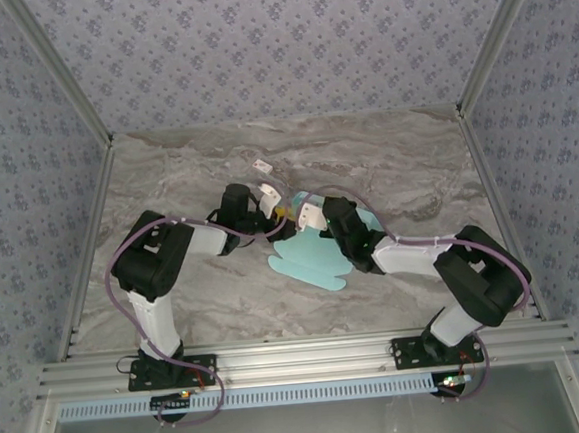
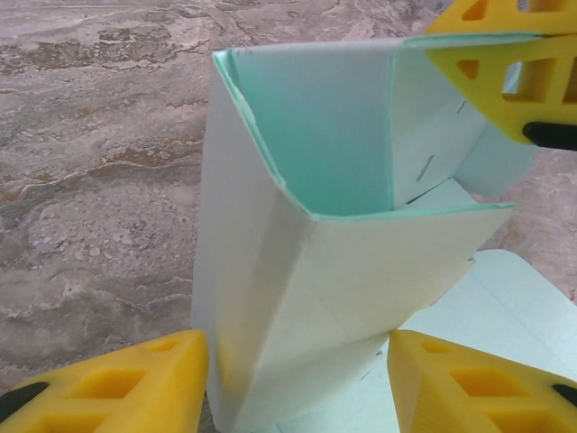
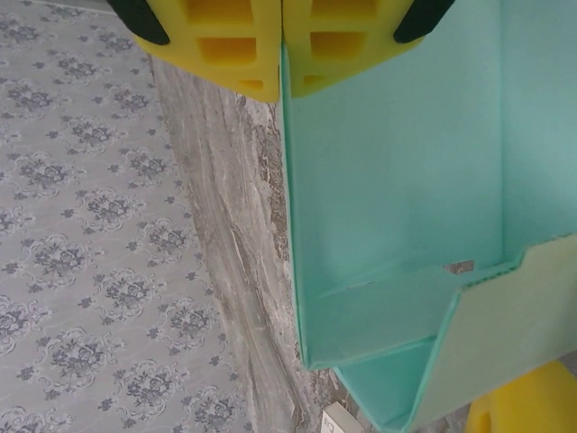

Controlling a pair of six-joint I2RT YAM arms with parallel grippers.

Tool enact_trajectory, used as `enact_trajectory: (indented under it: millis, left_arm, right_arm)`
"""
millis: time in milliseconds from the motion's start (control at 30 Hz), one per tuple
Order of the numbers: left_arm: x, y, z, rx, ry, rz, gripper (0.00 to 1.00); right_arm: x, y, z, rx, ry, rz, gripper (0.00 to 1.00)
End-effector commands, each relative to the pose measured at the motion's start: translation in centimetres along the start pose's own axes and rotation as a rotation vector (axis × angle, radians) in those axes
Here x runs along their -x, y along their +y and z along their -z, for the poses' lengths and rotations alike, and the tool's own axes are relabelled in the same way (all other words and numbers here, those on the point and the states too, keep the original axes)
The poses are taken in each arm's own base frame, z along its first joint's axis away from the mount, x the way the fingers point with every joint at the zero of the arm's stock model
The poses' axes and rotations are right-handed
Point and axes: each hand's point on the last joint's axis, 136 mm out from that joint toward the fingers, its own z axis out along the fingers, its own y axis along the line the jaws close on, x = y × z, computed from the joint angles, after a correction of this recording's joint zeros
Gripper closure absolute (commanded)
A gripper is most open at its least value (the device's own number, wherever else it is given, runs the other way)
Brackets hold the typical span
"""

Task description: Fold the paper box

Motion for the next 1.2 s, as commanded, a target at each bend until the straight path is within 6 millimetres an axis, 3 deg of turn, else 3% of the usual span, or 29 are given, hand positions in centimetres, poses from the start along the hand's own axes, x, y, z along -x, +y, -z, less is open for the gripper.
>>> enact_trajectory:
  millis: [0,733,1167]
  left_arm:
    - [1.4,-1.6,0.1,-0.068,-0.03,-0.023,0.45]
    - [2.4,-3.2,0.8,-0.16,-0.007,-0.006,0.44]
    - [2.0,-1.5,2.9,-0.101,0.05,0.044,0.25]
  right_arm:
    - [0.5,0.7,0.1,0.058,-0.029,-0.067,1.0]
    - [0.1,0.2,-0.1,0.065,-0.013,-0.087,1.0]
    - [0.1,-0.1,-0.1,0.062,-0.009,-0.078,1.0]
